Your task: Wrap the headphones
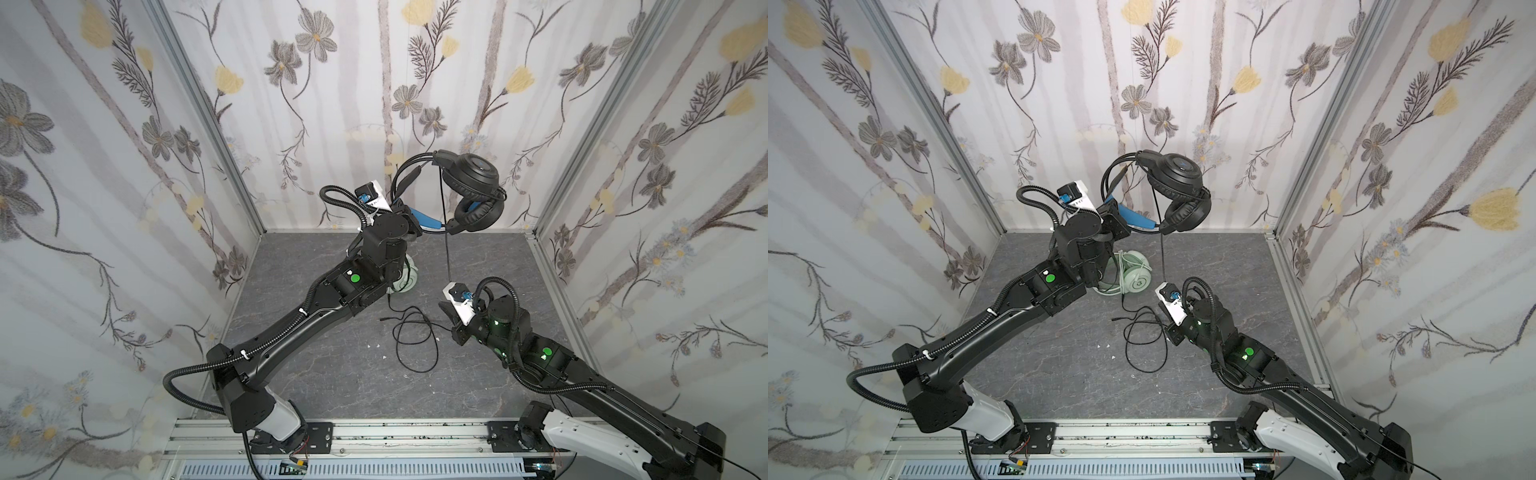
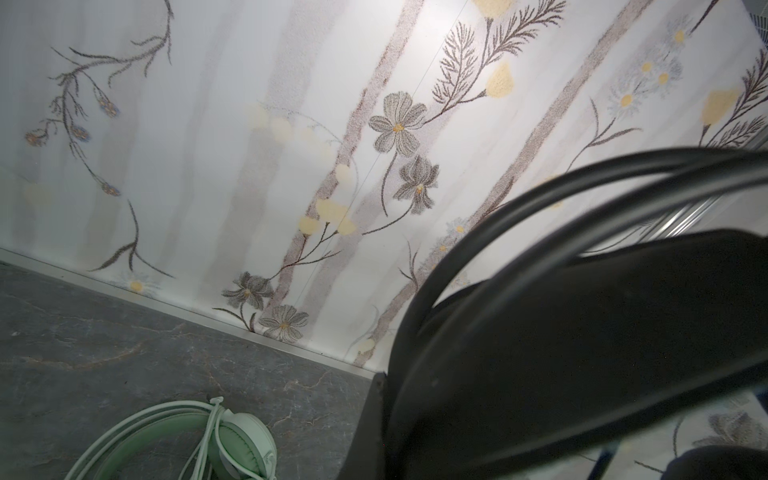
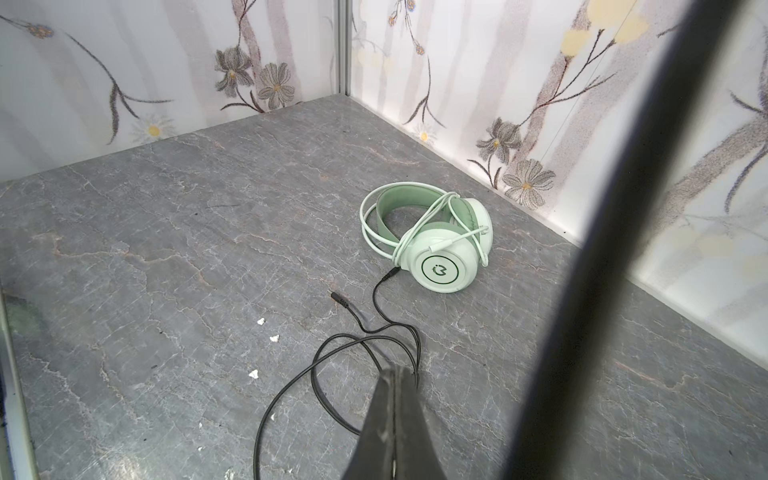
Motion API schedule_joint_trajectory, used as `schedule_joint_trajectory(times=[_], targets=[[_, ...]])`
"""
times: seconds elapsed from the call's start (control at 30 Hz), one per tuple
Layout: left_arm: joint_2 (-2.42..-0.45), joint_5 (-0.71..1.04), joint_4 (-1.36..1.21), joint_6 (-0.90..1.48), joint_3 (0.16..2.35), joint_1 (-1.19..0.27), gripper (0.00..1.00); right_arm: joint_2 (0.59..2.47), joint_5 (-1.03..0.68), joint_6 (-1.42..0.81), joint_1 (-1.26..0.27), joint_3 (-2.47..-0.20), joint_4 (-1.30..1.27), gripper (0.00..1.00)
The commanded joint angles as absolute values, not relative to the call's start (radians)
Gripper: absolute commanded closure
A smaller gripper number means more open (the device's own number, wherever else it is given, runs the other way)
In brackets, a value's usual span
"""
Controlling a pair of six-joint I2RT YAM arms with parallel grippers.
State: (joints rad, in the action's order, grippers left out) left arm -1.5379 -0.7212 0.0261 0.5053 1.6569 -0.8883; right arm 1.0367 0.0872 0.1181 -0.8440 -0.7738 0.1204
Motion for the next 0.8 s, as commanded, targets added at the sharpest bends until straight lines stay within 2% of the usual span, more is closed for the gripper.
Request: schedule_joint_trajectory(times=[0.0,0.33,0.57,0.77], targets=[[-1.551,-0.812,-0.052,0.427,1.657,-0.887,1.00,1.022,0.116,0.137,-0.873,-0.822,0.158,1.00],[-1.607,-0.952,-0.105,0.037,1.602,-0.901,1.00,1.057,0.224,0.222,-0.907,-0.978,0.281,1.00],[-1.581,-0.968,-0.145,-0.225,1.504,-0.935,1.00,1.126,0.315,0.354,-0.907,-1.105,0.362,1.00],[-1.552,-0.964,-0.060,-0.340,1.466,-0.951,1.00,1.176,0.401,0.458,-0.907,-1.182,0.412,1.00]])
